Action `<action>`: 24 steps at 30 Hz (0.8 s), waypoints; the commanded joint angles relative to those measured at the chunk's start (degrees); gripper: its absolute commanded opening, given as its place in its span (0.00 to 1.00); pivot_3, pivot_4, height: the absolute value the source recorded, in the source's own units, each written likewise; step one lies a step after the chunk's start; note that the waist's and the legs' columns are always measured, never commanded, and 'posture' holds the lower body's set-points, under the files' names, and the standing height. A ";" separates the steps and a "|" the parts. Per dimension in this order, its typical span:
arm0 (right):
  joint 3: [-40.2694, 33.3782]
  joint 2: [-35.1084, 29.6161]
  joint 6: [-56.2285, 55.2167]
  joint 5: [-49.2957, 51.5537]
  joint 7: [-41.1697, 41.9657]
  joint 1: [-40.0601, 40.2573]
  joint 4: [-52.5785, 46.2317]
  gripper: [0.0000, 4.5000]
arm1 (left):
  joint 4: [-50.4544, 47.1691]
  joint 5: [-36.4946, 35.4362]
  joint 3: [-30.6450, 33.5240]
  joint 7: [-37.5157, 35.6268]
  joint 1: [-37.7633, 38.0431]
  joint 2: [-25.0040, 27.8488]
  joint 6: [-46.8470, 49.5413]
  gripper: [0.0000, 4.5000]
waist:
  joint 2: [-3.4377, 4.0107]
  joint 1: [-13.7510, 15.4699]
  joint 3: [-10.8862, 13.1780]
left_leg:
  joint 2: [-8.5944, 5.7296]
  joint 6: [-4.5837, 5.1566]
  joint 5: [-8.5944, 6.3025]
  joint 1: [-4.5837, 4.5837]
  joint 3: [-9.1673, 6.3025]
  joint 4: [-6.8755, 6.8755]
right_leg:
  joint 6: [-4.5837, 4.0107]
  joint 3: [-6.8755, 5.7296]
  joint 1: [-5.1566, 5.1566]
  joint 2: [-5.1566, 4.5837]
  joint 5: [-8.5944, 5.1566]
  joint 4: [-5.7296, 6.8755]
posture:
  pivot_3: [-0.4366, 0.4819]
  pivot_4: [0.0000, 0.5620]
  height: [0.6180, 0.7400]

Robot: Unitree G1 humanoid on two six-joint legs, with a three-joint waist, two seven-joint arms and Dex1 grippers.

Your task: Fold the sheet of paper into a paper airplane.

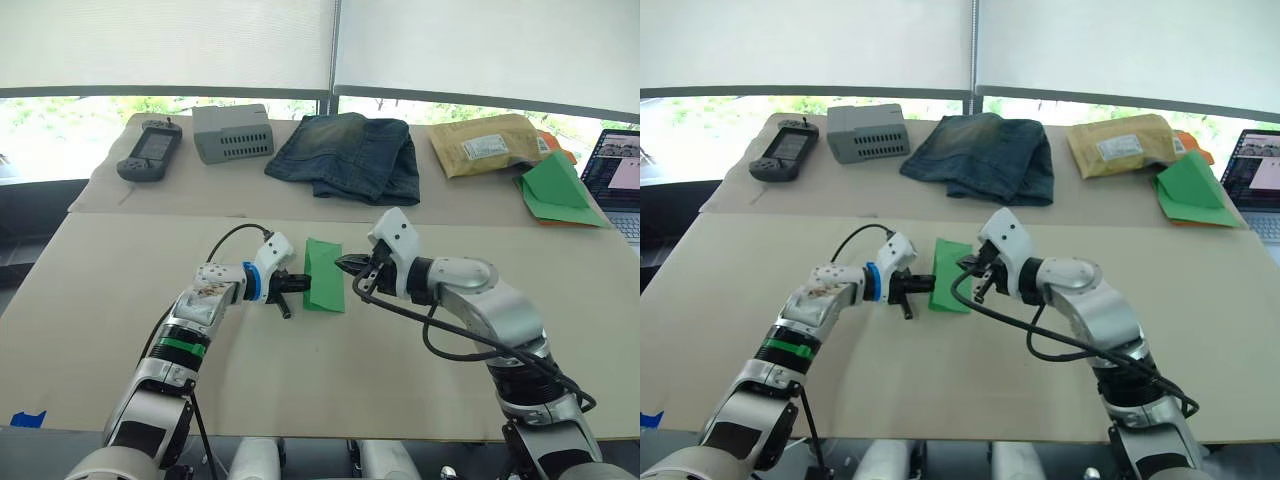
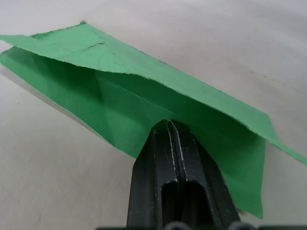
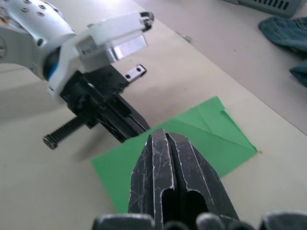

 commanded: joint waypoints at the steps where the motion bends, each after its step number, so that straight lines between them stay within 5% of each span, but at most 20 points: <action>1: 0.77 -2.22 2.28 0.06 -0.59 0.74 -3.57 0.01 | 0.57 0.14 -0.51 -0.54 -0.80 -0.75 -0.60 0.00 | 0.00 0.24 0.00 | -0.01 0.00 0.00 -0.01 0.00 0.01 | 0.00 0.00 0.00 -0.01 0.00 0.00 | 0.48 0.27 0.95; 7: 0.89 -5.03 10.77 4.93 0.03 4.08 -12.68 0.01 | -0.17 -0.81 -0.36 -1.82 -2.29 -1.69 0.18 0.00 | -0.01 0.25 0.00 | -0.04 0.01 -0.01 -0.10 -0.03 -0.01 | 0.01 -0.01 -0.02 -0.03 0.00 -0.07 | 0.48 0.27 0.95; 24: -1.73 -5.72 20.08 10.36 -6.34 8.99 -18.87 0.01 | 2.39 0.27 -2.03 -4.24 -7.21 -5.65 -0.75 0.00 | -0.02 0.19 0.01 | -0.06 0.01 0.00 -0.10 -0.10 0.04 | 0.20 -0.03 -0.01 -0.02 -0.10 -0.03 | 0.48 0.27 0.95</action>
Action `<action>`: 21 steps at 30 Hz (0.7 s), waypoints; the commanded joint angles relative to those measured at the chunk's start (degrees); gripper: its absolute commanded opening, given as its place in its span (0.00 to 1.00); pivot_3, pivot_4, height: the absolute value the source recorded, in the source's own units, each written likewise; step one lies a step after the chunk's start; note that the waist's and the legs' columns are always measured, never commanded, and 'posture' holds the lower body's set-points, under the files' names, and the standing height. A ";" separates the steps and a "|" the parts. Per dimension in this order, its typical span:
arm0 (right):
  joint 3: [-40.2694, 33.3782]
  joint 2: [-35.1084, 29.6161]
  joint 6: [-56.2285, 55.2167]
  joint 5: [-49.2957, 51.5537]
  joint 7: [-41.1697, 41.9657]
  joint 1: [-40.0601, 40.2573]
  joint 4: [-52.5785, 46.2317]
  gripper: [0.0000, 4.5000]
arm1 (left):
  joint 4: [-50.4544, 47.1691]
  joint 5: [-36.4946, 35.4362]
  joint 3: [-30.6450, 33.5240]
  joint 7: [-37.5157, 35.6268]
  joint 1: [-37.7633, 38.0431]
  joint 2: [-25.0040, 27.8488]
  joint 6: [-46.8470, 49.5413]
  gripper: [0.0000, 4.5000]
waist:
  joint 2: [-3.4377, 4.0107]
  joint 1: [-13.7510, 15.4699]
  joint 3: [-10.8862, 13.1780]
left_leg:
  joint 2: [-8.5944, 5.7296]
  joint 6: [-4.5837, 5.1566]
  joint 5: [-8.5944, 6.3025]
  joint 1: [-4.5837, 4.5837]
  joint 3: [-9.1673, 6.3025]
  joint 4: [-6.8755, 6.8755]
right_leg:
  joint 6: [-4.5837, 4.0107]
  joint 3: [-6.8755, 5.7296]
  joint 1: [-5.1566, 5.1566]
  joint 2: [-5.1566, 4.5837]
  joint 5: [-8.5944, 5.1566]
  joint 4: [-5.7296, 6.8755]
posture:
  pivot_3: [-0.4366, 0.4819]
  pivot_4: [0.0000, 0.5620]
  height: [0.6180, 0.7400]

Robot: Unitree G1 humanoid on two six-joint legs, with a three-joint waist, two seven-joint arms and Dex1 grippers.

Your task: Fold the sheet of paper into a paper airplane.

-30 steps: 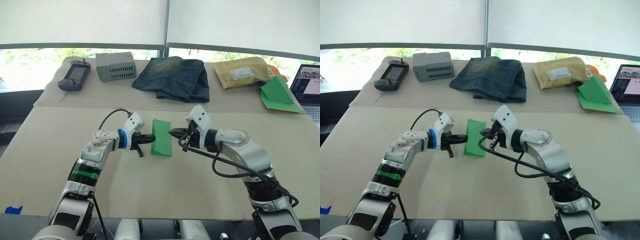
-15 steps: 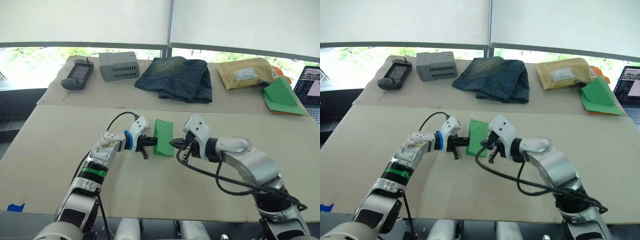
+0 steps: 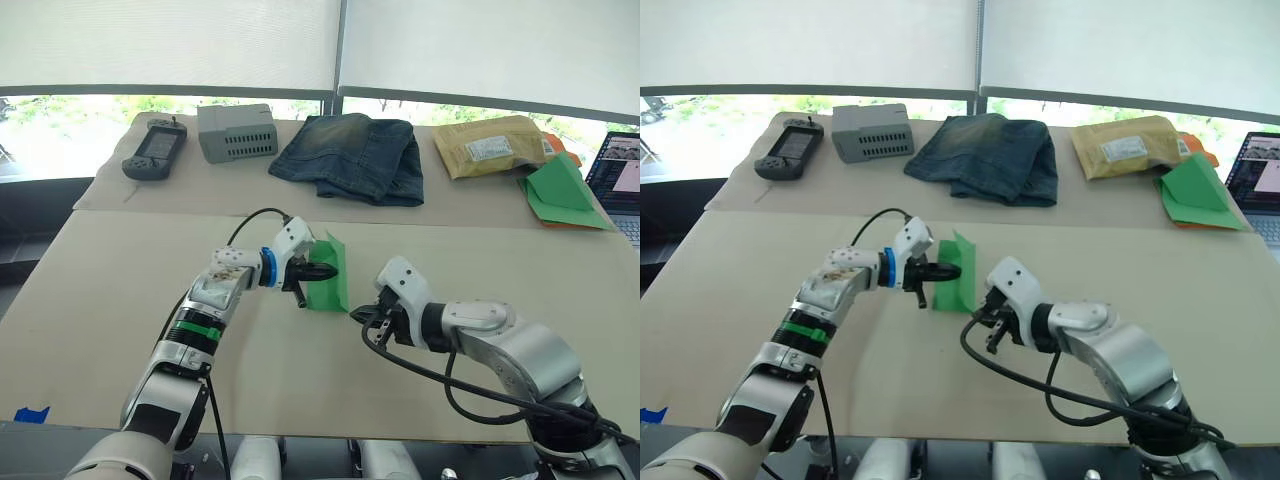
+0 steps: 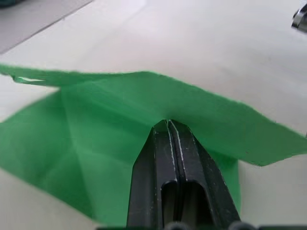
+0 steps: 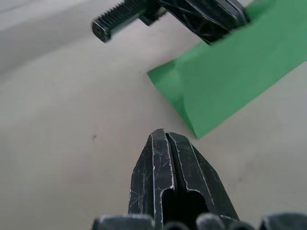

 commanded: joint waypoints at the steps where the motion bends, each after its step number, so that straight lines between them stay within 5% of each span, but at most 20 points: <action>1: -1.24 0.63 1.68 1.93 -1.30 -0.95 -3.74 0.01 | 1.98 0.48 -0.90 0.14 -1.46 -1.70 -1.99 0.00 | 0.00 0.00 0.00 | 0.00 0.00 0.00 0.00 0.00 0.00 | 0.00 0.00 0.00 0.00 0.00 0.00 | 0.48 0.27 0.95; 12: -4.01 0.53 2.69 2.42 -5.19 -3.10 -5.58 0.01 | 9.44 3.45 -2.95 1.12 -2.22 -5.34 -6.04 0.00 | 0.00 -0.07 0.00 | -0.01 0.00 0.00 -0.02 -0.03 0.00 | -0.01 0.00 -0.01 0.00 0.01 0.00 | 0.48 0.27 0.95; 21: -0.17 -0.42 -7.67 -8.63 -11.88 -6.89 8.08 0.01 | 9.11 3.91 -2.86 1.05 -1.00 -5.05 -6.40 0.00 | -0.01 -0.04 0.00 | -0.02 0.00 0.00 -0.01 -0.02 0.01 | -0.07 0.00 0.01 -0.01 0.05 0.00 | 0.48 0.27 0.95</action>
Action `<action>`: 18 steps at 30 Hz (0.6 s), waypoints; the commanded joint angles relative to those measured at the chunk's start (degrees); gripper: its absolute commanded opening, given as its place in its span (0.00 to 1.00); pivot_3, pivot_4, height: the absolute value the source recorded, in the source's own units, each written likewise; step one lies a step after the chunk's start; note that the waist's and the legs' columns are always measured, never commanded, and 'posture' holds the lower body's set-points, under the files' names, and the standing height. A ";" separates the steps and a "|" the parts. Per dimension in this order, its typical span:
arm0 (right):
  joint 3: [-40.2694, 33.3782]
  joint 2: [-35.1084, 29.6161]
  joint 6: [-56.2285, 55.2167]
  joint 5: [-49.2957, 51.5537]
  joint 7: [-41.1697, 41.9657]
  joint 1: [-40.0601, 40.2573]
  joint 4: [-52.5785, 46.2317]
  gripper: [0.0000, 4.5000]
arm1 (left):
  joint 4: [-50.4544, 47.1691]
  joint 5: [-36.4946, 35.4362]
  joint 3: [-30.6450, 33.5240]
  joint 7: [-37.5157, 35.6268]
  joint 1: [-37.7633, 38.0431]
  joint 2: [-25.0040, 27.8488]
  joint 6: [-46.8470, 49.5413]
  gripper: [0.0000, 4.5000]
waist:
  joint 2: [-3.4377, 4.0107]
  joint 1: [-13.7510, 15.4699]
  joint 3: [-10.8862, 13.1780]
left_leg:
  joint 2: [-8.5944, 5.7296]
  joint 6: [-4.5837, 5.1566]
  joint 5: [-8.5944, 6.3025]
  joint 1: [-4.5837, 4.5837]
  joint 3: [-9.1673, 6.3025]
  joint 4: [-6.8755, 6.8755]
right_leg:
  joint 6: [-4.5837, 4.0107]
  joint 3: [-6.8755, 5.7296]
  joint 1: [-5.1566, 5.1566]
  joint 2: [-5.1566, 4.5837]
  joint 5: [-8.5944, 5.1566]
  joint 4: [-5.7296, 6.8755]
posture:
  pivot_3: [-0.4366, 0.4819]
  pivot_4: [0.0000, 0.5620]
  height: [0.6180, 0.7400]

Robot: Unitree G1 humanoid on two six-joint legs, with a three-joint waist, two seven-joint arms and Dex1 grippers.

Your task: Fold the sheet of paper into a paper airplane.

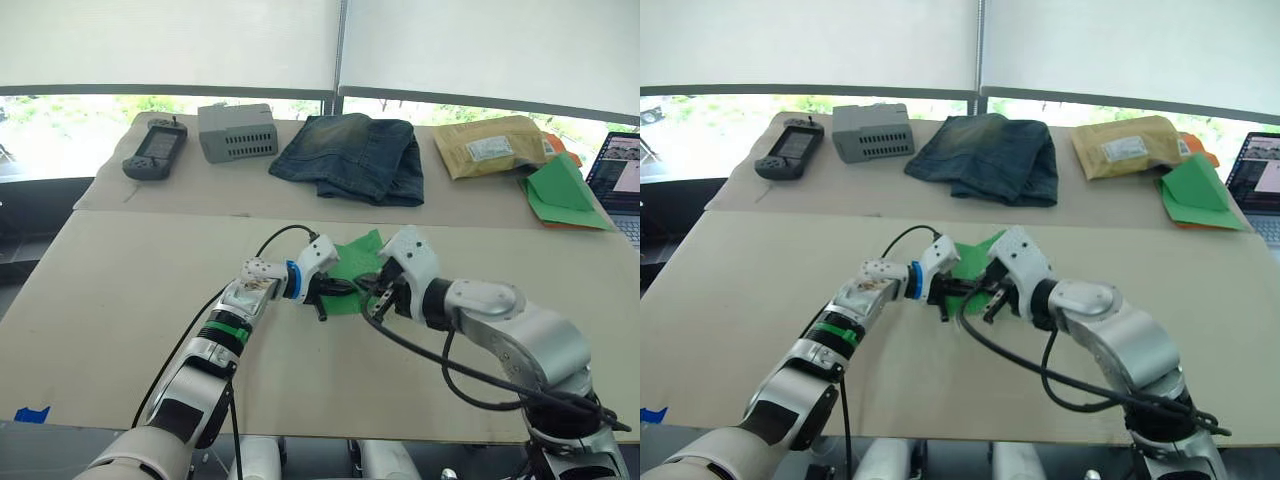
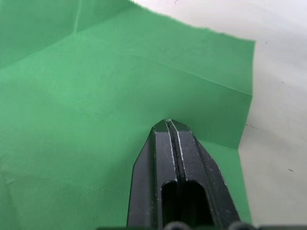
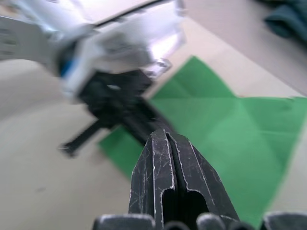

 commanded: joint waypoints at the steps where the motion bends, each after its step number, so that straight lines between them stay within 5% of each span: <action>1: 2.42 -0.41 -5.39 -5.08 -2.19 -1.62 5.38 0.01 | -1.20 0.50 -0.20 0.11 0.38 0.35 -0.13 0.00 | 0.00 0.00 0.00 | 0.00 0.00 0.00 0.00 0.00 0.00 | -0.10 0.00 0.00 0.00 0.06 0.01 | 0.48 0.27 0.95; 18: 8.76 2.94 -13.33 -11.13 0.56 2.10 18.65 0.01 | -17.60 -5.02 5.69 3.01 6.49 6.16 10.65 0.00 | 0.01 -0.21 0.00 | 0.03 0.00 0.00 0.04 -0.01 0.00 | -0.10 0.01 0.00 0.02 0.07 0.05 | 0.48 0.27 0.95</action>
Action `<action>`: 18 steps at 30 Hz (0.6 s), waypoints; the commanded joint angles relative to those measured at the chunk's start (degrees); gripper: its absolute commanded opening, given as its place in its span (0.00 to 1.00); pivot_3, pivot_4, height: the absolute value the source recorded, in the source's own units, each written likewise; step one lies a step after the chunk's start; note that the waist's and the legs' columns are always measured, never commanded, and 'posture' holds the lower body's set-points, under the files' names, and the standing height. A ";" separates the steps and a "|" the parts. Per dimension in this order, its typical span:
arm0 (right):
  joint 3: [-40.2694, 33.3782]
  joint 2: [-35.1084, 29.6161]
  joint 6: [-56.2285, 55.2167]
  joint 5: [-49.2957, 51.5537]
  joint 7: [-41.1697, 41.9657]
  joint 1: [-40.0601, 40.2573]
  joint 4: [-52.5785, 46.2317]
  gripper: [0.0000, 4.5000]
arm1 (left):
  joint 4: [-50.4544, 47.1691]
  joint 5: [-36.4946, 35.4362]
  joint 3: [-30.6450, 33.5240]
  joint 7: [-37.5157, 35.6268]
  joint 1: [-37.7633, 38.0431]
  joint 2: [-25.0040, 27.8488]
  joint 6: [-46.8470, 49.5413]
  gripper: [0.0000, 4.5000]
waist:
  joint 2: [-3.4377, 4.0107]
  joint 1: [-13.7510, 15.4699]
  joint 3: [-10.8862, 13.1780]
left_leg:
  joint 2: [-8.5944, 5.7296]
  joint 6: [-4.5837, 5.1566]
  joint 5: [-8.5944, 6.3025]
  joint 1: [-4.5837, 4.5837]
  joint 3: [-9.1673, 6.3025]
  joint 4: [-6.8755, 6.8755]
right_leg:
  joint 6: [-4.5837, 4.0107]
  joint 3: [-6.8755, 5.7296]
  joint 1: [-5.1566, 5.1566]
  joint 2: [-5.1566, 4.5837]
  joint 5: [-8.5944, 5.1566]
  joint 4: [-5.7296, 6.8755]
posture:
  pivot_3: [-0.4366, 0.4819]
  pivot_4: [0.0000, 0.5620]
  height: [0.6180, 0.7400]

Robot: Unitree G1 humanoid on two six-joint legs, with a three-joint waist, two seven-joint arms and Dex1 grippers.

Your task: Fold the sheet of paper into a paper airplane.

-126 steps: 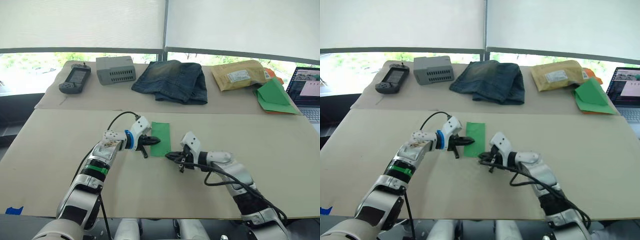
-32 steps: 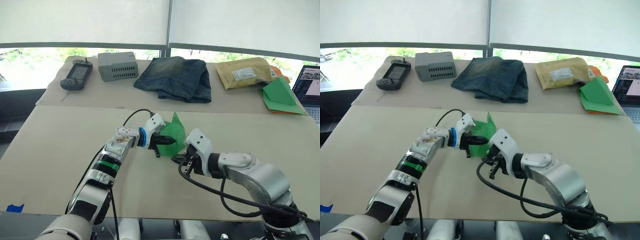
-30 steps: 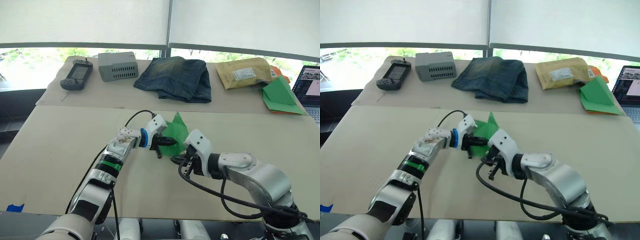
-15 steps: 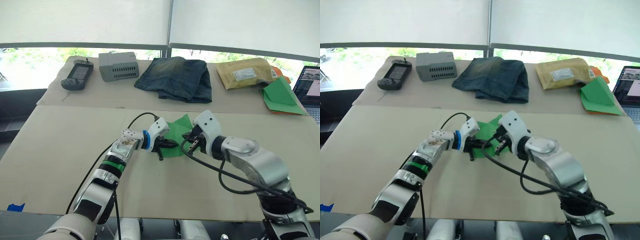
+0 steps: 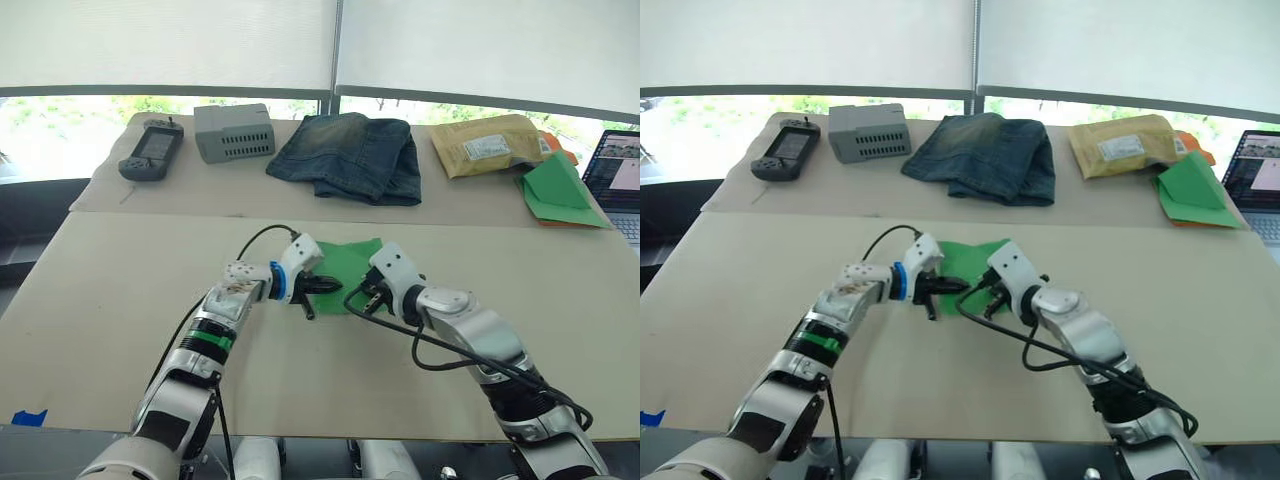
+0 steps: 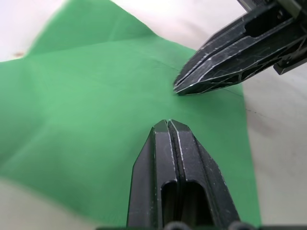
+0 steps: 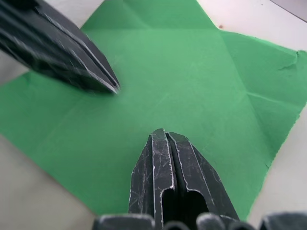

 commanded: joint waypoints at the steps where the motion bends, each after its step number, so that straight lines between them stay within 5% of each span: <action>1: 0.75 -0.93 -0.22 -1.59 1.01 1.08 1.08 0.01 | -6.27 -2.34 1.69 0.83 1.09 1.12 3.41 0.00 | 0.00 0.09 0.00 | 0.00 0.00 0.00 0.03 0.00 0.00 | 0.00 0.00 0.03 0.00 0.00 0.00 | 0.48 0.27 0.95; 18: -4.12 1.51 1.43 -0.25 2.68 -0.77 -2.40 0.01 | -8.94 -1.78 -0.87 5.90 2.92 -0.92 5.87 0.00 | 0.00 0.21 -0.01 | -0.01 0.00 0.00 0.09 0.01 0.00 | -0.01 0.00 0.09 0.00 0.00 -0.01 | 0.48 0.27 0.95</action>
